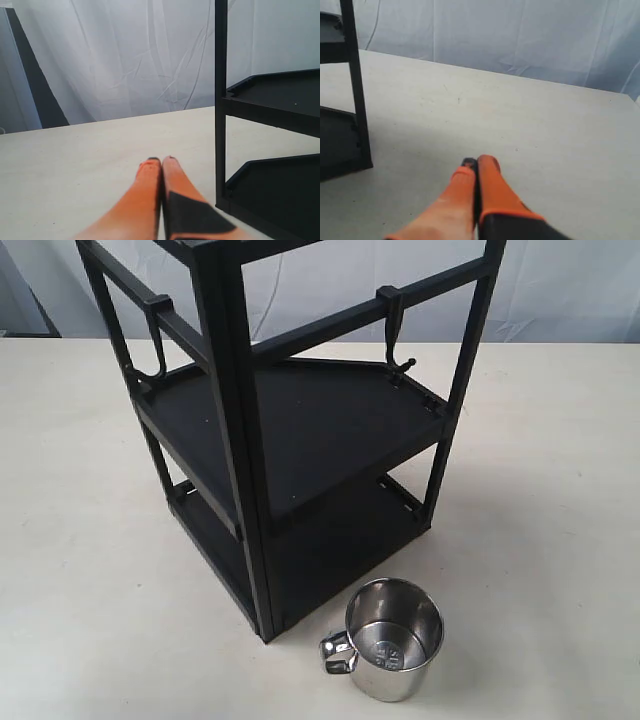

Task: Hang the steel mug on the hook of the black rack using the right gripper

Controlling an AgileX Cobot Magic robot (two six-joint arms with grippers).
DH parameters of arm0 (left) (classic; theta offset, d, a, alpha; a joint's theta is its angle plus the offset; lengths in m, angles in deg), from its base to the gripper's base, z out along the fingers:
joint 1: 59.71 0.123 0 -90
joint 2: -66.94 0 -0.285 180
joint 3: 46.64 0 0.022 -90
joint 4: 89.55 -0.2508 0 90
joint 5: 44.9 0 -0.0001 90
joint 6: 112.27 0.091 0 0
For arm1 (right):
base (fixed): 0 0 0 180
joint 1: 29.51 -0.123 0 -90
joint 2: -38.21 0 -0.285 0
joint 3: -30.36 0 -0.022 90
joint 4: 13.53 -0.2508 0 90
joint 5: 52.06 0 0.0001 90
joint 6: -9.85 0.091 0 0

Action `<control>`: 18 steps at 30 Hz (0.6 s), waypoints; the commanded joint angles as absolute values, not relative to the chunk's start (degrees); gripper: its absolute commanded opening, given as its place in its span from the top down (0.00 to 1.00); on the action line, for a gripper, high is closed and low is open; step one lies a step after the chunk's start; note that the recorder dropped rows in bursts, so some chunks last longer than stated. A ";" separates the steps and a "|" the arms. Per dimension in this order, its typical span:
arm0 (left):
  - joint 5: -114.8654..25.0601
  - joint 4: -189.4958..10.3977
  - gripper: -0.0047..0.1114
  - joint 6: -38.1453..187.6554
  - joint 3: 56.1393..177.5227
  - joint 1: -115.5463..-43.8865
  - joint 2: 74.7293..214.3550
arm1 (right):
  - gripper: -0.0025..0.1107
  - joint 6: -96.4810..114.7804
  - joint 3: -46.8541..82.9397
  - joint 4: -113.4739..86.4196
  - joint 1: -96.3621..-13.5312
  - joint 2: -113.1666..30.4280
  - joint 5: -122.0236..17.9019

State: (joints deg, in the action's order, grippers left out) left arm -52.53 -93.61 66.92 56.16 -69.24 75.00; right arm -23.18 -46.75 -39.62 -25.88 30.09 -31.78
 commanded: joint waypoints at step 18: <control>-52.23 -93.65 0.95 66.77 56.14 -69.51 74.73 | 0.99 -20.55 -46.85 -100.91 -25.60 30.43 -48.21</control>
State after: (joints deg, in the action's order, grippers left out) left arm -52.53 -93.61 66.92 56.16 -69.24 75.00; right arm -20.44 -46.75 -96.36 -25.88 30.09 -43.27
